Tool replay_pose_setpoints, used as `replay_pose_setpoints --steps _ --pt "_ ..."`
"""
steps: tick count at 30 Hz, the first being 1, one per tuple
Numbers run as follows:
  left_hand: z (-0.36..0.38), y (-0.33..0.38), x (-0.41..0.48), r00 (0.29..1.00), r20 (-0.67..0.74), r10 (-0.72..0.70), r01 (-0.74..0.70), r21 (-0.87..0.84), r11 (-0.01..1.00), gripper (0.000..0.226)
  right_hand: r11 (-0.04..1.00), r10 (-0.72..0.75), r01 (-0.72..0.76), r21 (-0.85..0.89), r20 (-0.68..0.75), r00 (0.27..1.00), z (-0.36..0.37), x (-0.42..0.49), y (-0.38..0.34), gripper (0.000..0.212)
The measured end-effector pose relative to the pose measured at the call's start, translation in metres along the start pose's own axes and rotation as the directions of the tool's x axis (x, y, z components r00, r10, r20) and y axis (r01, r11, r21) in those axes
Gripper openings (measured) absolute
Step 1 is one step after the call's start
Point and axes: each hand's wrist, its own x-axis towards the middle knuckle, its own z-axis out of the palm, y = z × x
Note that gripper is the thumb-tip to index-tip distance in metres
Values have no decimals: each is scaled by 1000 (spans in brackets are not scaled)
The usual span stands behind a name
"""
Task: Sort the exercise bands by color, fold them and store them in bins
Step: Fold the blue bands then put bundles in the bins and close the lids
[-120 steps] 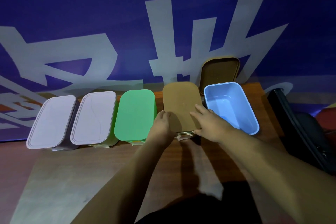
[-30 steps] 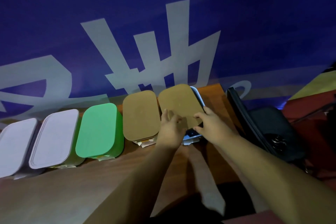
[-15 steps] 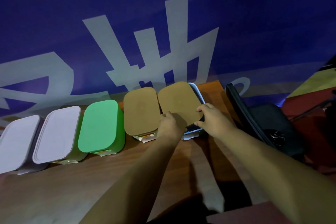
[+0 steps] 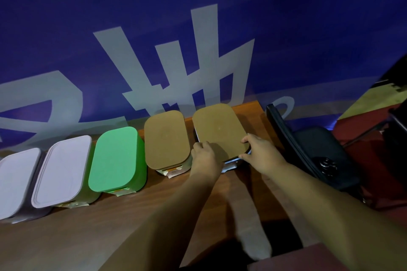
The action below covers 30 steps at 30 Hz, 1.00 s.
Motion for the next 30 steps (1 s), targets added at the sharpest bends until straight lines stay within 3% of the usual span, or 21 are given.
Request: replay_pose_setpoints --steps 10,30 --pt "2 -7 1 998 -14 63 -62 44 997 68 999 -22 22 -31 -11 1000 6 -1 -1 48" --pt "-8 -13 24 999 -28 27 -27 -14 1000 73 999 2 -3 -46 -12 1000 11 12 -15 47"
